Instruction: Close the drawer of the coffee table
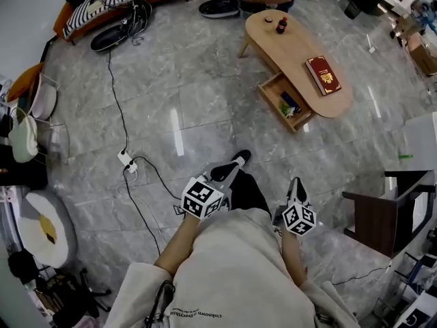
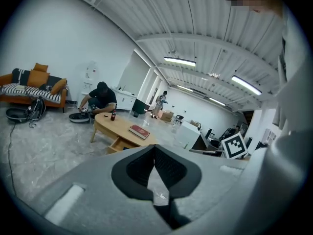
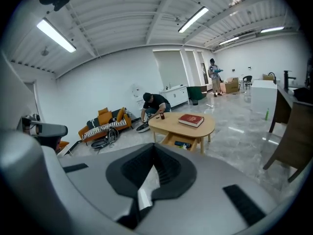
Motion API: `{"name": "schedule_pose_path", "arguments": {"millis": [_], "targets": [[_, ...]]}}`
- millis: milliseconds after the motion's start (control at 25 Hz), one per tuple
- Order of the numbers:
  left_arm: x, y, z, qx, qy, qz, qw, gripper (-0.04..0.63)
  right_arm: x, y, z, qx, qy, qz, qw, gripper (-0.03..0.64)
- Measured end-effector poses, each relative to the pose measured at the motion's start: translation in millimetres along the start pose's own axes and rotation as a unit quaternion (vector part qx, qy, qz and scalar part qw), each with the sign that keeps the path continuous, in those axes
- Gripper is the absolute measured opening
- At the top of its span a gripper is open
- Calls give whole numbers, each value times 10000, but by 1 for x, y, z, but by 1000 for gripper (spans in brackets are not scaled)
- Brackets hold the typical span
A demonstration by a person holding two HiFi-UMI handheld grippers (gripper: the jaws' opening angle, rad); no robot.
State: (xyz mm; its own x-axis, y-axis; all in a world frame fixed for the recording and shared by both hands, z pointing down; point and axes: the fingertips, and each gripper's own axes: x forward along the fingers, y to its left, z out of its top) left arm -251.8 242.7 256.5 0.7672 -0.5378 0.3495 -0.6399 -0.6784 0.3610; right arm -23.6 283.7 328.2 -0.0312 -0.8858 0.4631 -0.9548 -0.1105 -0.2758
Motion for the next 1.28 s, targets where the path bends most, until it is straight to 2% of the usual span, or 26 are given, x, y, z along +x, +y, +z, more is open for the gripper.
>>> {"name": "schedule_pose_path", "arguments": {"millis": [200,320,440,560,800,1000,1160,1280], "targets": [[28,25,20,290,198,-248,9991,9,40,-14,-6,48,301,-204,9993,15],[42,53,43,417,237,-175,9987,9,76,-17,3,216,375,-310,9986,15],[61,86,72,539,213,-22,9983,9,127,-6,33,343,204,-243,9989,15],[85,110,90,719,506,-34,9961,9,176,9,62,476,-52,-188,9987,15],[147,125,119,1044,926,-717,9876,9,244,15,106,743,-410,-387,9956,15],[205,144,147,1145,982,-1001,9835,9,262,-23,115,947,-419,-946,9901,15],[231,154,139,900,1247,-1274,9799,9,251,-46,122,1030,-490,-1298,9850,15],[241,144,124,960,1461,-1597,9716,9,239,-63,127,863,-546,-1572,9823,15]]}}
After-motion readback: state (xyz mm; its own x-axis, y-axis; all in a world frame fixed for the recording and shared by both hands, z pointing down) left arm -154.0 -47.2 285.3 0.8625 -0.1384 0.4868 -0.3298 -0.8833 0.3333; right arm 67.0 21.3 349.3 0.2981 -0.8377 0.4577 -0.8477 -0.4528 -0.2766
